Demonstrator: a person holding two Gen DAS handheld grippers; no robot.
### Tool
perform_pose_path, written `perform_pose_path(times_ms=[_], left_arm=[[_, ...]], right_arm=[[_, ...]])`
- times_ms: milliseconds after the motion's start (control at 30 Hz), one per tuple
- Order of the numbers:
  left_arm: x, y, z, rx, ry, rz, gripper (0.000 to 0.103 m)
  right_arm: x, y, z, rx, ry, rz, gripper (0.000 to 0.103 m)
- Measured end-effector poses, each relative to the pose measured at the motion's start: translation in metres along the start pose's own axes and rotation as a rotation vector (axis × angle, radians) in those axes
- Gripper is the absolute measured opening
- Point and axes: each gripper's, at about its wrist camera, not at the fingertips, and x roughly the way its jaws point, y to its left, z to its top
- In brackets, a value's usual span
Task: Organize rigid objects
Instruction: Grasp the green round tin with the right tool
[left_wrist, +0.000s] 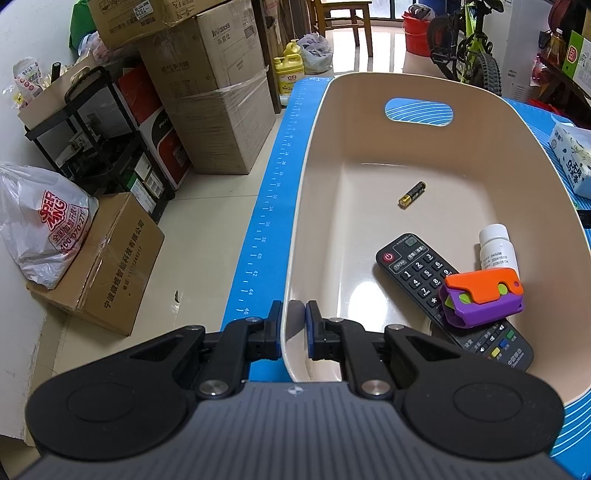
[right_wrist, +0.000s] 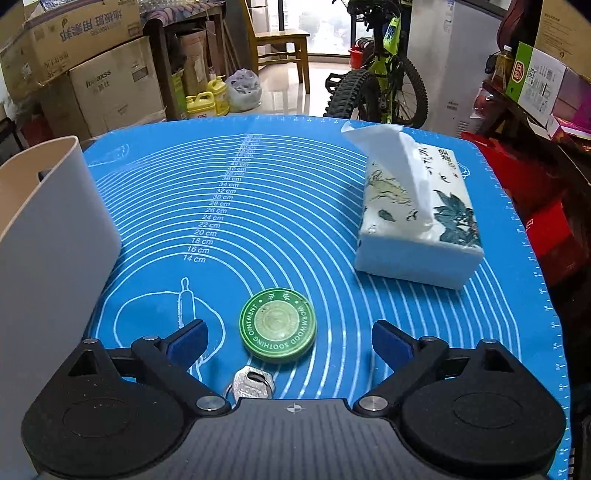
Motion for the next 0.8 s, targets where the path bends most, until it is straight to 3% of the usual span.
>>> perform_pose_path(times_ms=[167,233,400,800], left_arm=[[0.000,0.000,0.001,0.001,-0.001,0.004,0.014],[0.000,-0.001,0.001,0.001,0.000,0.003,0.014],[-0.001,-0.002,0.001,0.004,0.000,0.005,0.014],[-0.002,-0.002,0.002,0.000,0.000,0.004,0.014]], right_arm=[[0.007,0.008,-0.002,-0.021,-0.011,-0.024,0.093],[0.011,0.009,-0.003,-0.037,-0.006,-0.027,0.075],[0.011,0.012,-0.005,-0.038,-0.015,-0.022,0.054],[-0.024,0.013,0.008,-0.034,-0.098,-0.033,0.053]])
